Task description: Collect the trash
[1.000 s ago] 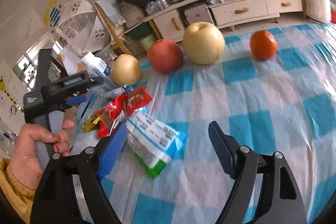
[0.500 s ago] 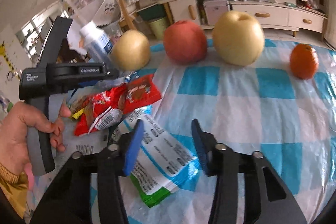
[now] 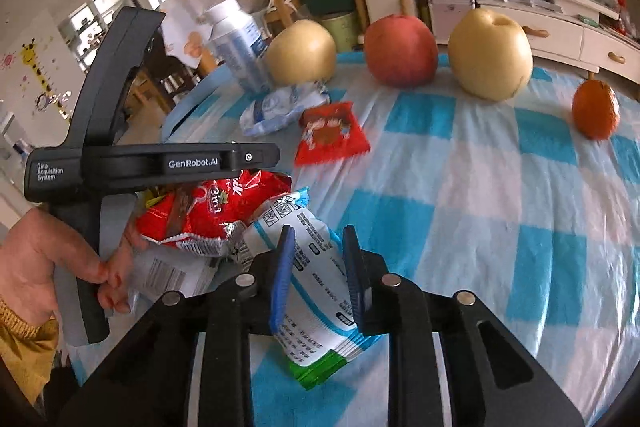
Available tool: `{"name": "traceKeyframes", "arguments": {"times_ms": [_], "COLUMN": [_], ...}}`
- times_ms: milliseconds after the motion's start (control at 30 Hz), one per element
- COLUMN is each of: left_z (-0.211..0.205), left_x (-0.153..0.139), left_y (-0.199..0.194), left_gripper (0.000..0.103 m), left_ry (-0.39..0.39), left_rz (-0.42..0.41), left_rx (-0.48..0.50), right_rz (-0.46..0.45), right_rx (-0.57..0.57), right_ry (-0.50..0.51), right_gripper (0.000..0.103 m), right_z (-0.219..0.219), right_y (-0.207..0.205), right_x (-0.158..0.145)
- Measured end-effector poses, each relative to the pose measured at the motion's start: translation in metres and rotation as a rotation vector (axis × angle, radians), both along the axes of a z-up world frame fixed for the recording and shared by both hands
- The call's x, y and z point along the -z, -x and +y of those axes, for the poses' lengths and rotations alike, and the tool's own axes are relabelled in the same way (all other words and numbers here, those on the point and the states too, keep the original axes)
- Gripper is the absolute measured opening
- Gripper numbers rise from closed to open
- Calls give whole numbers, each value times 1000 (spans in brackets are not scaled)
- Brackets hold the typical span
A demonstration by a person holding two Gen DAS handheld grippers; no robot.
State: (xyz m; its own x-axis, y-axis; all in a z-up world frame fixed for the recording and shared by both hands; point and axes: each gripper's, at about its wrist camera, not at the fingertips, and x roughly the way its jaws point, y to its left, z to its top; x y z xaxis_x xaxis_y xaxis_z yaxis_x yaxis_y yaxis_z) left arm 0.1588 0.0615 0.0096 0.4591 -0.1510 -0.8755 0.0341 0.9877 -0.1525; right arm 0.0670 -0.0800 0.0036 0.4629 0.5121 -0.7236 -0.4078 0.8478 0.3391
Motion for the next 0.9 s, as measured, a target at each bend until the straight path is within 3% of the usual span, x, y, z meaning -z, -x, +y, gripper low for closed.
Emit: {"name": "traceKeyframes", "arguments": {"times_ms": [233,300,400,500,633,767,900], "left_z": [-31,-29,-24,-23,-18,-17,-25], "left_x": [-3,-10,-31,-47,-46,-36,-15], "left_y": [54,59,60,48,18,-12,-32], "left_gripper": [48,48,48,53,56,58,59], "left_ry": [18,15,-41,-176,-297,-311,-365], "left_rz": [34,42,-12,-68,-95,-100,-83], "left_rx": [143,162,210,299,413,486,541], "right_rz": [67,75,37,-11,-59,-90,-30], "right_rx": [-12,20,48,73,100,80,68], "right_ry": [8,-29,-75,-61,-18,52,61], "right_gripper": [27,38,57,61,63,66,66], "right_z": [-29,-39,-42,-31,-9,12,22], "right_y": [22,21,18,6,-13,-35,-65], "right_x": [-4,-8,-23,-34,-39,-30,-11]}}
